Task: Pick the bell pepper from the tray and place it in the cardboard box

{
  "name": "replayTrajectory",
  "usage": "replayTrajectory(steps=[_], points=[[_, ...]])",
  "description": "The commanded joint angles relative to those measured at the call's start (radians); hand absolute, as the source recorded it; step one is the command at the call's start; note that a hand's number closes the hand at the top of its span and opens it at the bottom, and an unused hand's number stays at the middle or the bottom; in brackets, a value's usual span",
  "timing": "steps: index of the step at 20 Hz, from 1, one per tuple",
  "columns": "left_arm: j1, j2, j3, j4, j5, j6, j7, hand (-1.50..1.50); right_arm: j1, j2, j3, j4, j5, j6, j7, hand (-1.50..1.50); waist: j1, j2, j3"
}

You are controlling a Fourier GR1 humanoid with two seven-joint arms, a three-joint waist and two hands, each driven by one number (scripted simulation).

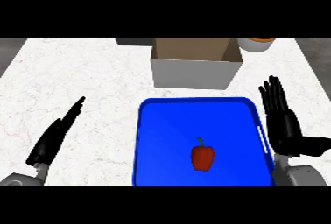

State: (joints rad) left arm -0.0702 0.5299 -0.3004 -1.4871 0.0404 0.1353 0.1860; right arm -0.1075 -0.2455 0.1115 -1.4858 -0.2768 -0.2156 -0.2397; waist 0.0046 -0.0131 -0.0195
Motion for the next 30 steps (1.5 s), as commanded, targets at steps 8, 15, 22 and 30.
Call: replayTrajectory(steps=[8,15,22,30], points=[[-0.109,-0.027,0.063,-0.108,0.042,-0.031,-0.179,0.00,0.088,-0.385,-0.010,-0.332,0.366,-0.123,0.302,-1.50,-0.094,-0.009,0.005],[-0.105,-0.039,0.072,-0.089,0.050,-0.082,-0.262,0.00,0.274,-0.481,0.102,-0.636,0.620,-0.099,0.372,-1.50,-0.037,0.007,0.017],[-0.126,-0.077,0.054,-0.071,0.033,-0.094,-0.271,0.00,0.239,-0.611,0.200,-0.832,0.779,0.130,0.700,-1.50,-0.018,0.010,0.014],[-0.175,-0.063,0.074,-0.079,0.054,-0.143,-0.241,0.00,0.023,-0.571,0.472,-0.881,0.840,0.463,1.099,-1.50,0.030,0.016,0.014]])
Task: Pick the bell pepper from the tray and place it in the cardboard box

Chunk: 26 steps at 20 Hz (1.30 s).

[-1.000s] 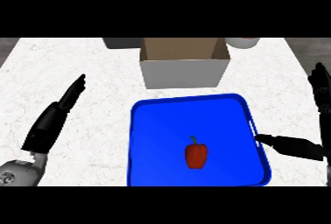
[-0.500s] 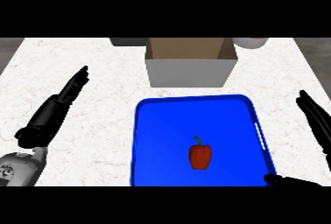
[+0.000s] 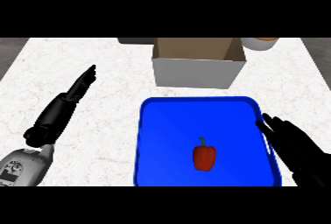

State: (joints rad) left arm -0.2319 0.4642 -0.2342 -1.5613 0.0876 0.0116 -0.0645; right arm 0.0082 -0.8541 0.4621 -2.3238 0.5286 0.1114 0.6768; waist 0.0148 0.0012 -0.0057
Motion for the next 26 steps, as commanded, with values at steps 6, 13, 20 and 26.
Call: replayTrajectory(steps=[6,13,20,26], points=[[-0.047,0.001,0.021,0.033,0.004,-0.040,0.000,0.00,-0.331,0.225,0.277,0.055,0.019,0.339,0.485,-1.50,0.030,0.001,-0.001],[-0.028,-0.049,0.009,0.104,-0.040,-0.011,-0.055,0.00,-0.429,0.457,0.349,0.215,0.007,0.399,0.655,-1.50,-0.001,-0.001,0.001],[0.002,-0.031,0.033,0.017,-0.017,-0.028,-0.003,0.00,-0.424,0.592,0.412,0.417,0.115,0.350,0.653,-1.50,-0.001,-0.005,0.004],[0.008,-0.062,0.034,0.087,-0.063,-0.014,-0.077,0.00,-0.447,0.650,0.398,0.477,0.194,0.383,0.637,-1.50,-0.016,-0.002,0.004]])
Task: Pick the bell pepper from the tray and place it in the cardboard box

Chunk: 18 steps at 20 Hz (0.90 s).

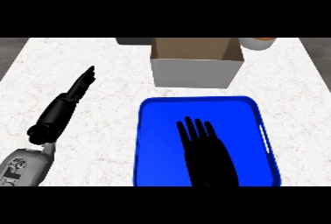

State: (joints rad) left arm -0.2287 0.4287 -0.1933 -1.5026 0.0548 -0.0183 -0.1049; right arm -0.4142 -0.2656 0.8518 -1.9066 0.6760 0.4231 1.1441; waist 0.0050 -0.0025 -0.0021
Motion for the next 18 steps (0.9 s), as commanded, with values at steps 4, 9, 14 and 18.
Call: replayTrajectory(steps=[4,9,14,18], points=[[0.017,-0.028,-0.020,-0.058,-0.033,0.012,0.042,0.00,-0.005,0.119,0.009,0.107,0.086,0.088,0.166,-1.50,0.000,-0.002,0.002],[0.043,-0.024,0.000,-0.035,-0.037,-0.013,0.007,0.00,0.022,0.087,-0.057,0.120,0.115,0.142,0.095,-1.50,-0.006,0.000,0.002],[0.002,-0.038,0.034,0.015,-0.035,-0.023,-0.001,0.00,0.049,0.144,-0.063,0.152,0.174,0.172,0.095,-1.50,-0.011,0.002,0.001],[0.013,-0.027,0.066,-0.021,-0.033,-0.065,0.010,0.00,0.094,0.130,-0.104,0.228,0.242,0.074,-0.068,-1.50,-0.003,0.002,0.002]])
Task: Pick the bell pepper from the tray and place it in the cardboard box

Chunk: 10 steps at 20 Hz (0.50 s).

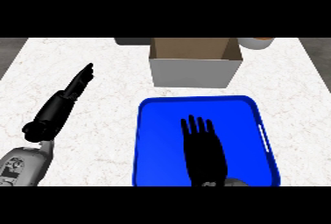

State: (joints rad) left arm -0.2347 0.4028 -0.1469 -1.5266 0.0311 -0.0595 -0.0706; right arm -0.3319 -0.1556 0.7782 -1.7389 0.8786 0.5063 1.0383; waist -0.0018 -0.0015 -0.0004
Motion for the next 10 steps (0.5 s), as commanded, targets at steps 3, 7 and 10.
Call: replayTrajectory(steps=[3,7,10], points=[[0.013,-0.015,0.036,0.077,-0.020,-0.042,-0.082,0.00,0.019,0.038,-0.057,0.086,0.053,0.023,0.006,-1.50,0.001,0.003,0.000],[0.028,-0.043,0.034,0.006,-0.040,-0.032,-0.034,0.00,0.071,0.059,-0.045,0.066,0.114,0.044,0.013,-1.50,0.000,0.001,0.000],[0.068,-0.018,0.052,-0.055,-0.028,-0.058,-0.005,0.00,0.110,0.051,-0.058,0.026,0.146,0.072,0.034,-1.50,0.001,0.000,0.000]])
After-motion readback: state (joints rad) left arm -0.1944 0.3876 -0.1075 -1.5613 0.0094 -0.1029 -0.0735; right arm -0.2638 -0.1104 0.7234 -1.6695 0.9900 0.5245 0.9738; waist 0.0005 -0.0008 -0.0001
